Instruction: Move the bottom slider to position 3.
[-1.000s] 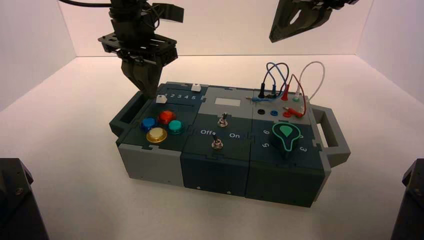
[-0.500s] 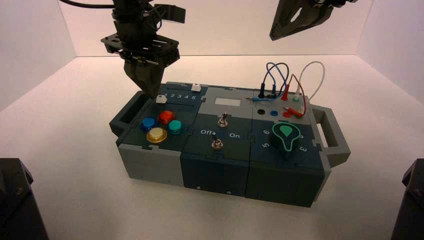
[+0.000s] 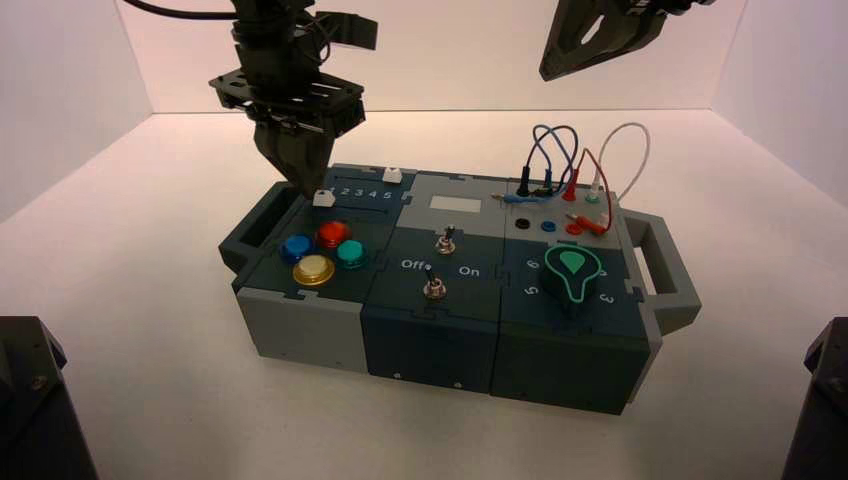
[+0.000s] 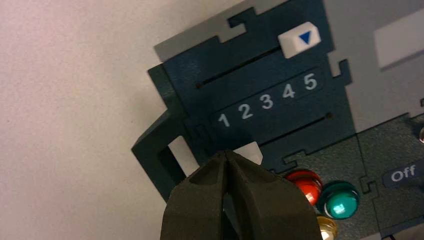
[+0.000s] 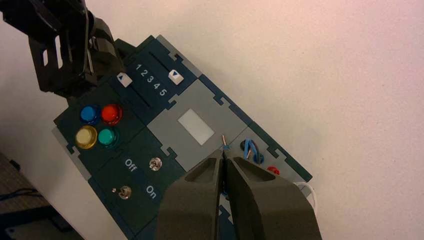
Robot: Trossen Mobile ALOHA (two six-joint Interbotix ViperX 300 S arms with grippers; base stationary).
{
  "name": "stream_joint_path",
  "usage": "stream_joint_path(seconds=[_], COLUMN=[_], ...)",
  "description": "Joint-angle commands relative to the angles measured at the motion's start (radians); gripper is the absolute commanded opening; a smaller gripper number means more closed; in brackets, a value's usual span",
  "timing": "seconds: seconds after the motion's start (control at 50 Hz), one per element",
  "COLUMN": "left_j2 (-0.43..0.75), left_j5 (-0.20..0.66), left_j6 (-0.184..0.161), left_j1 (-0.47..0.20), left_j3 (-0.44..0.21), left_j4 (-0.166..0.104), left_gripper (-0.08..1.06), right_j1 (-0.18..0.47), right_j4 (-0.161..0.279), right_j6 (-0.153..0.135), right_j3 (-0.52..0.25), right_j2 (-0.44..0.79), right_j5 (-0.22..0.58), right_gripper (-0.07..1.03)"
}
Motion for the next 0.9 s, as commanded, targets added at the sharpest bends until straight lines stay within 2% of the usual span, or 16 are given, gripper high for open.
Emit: stream_joint_path(seconds=[0.02, 0.9], left_j2=[-0.014, -0.008], left_j5=[-0.003, -0.003], left_j6=[0.005, 0.005], left_j1=[-0.012, -0.055], left_j3=[-0.021, -0.025], left_j4=[0.002, 0.002], left_gripper=[-0.03, -0.03], right_j1=[0.006, 0.006], right_j4=[0.000, 0.000], right_j6=[0.000, 0.000], right_j3=[-0.031, -0.029], right_j2=[-0.008, -0.005], right_j5=[-0.005, -0.005], right_gripper=[-0.02, -0.02])
